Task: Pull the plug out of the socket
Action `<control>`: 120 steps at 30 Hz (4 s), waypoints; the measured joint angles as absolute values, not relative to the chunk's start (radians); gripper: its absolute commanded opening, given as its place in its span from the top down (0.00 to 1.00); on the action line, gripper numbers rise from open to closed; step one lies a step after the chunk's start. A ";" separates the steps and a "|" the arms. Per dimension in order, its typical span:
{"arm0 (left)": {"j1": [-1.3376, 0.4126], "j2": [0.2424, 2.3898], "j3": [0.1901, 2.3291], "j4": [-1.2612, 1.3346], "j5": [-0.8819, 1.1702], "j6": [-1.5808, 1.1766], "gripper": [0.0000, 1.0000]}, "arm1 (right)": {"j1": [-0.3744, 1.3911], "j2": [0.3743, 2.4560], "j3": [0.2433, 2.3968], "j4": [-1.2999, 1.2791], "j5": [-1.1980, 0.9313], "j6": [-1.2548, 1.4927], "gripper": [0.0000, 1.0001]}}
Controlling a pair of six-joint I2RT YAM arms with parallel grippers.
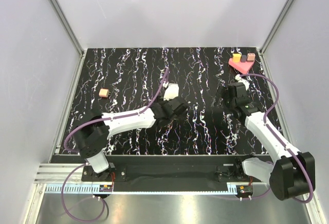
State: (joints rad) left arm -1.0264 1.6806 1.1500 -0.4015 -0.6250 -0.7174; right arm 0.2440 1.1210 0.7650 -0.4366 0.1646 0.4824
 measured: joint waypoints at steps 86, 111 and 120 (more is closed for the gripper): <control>-0.397 1.407 0.799 -0.270 -0.448 -0.312 0.01 | -0.175 1.709 1.258 -0.443 0.036 0.466 0.00; -0.521 1.974 1.556 0.218 0.212 -0.330 0.04 | -0.397 2.196 1.615 0.009 -0.204 0.772 0.10; -0.582 2.059 1.480 0.356 0.304 -0.334 0.06 | -0.416 2.343 1.651 0.140 -0.310 0.861 0.22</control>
State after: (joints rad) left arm -0.5819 2.0586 1.4803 0.3561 0.3038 -0.3340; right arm -0.4164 2.3428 1.6512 0.1402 -0.3099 0.8612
